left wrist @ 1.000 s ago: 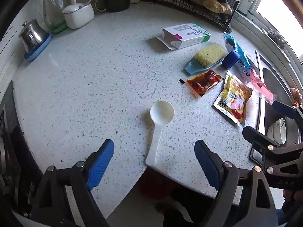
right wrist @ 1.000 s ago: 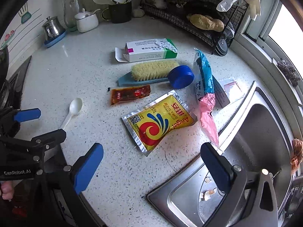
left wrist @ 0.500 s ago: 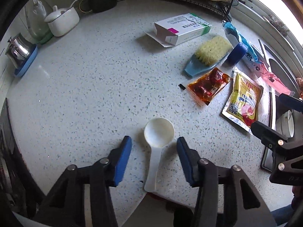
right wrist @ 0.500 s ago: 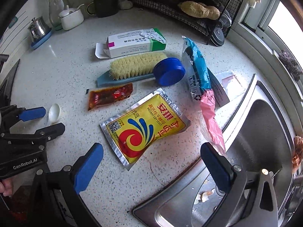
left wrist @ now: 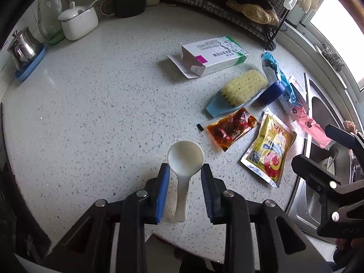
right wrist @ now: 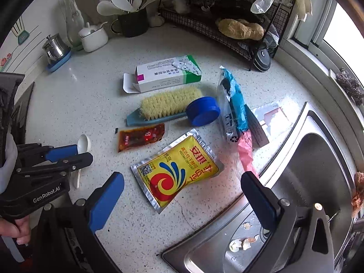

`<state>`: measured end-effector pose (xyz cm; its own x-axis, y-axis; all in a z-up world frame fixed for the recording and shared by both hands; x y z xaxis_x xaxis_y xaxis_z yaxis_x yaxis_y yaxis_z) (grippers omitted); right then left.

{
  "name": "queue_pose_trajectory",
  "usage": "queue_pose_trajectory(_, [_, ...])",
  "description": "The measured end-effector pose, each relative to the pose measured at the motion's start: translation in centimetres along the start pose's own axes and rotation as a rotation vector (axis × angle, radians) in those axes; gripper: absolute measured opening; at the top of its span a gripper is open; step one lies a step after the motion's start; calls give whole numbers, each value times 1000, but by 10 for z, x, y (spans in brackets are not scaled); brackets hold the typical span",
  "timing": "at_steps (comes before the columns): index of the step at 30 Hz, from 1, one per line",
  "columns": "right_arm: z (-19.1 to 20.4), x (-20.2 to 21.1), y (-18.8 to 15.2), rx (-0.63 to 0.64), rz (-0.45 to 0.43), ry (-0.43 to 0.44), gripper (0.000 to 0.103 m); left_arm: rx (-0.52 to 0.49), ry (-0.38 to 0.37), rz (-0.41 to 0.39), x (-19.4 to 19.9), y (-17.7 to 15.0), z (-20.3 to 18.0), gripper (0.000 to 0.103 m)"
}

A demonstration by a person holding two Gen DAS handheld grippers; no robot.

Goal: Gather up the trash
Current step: 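Close the left gripper on the white plastic spoon, then grasp the blue lid with the right gripper while the left gripper holds the spoon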

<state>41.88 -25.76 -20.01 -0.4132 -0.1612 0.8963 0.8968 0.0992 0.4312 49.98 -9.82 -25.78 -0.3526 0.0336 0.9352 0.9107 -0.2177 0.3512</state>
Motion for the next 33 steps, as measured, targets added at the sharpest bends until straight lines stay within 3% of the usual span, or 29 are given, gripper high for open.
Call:
queue_pose_trajectory(4, [-7,3,22,41,-33,38,103,-20,8,-28,9,18,-9,26])
queue_pose_trajectory(11, [-10,-13,51,108,2,125,102,-16,28,-33,3,41,-16,26])
queue_pose_trajectory(20, [-16,-42,70,218,85,177,70,17,43,-9,-8,52,-17,26])
queue_pose_trajectory(29, [-20,-64,61,260,142,182,64,24,70,4,-17,51,-17,26])
queue_pose_trajectory(33, [-18,-76,59,286,163,148,44,22,80,14,-20,49,-17,26])
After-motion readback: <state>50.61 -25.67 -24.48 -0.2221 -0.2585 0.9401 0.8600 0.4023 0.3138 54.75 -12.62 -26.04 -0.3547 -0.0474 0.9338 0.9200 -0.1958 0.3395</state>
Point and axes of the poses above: each gripper's, at about its wrist camera, not at the fingertips, and x roughly against the way its jaws point, z to its left, y to its top, the point moved 10 cm from there along -x, roughly the way its jaws point, and after that the axes turned 10 degrees about y, right-handed, at the moved point
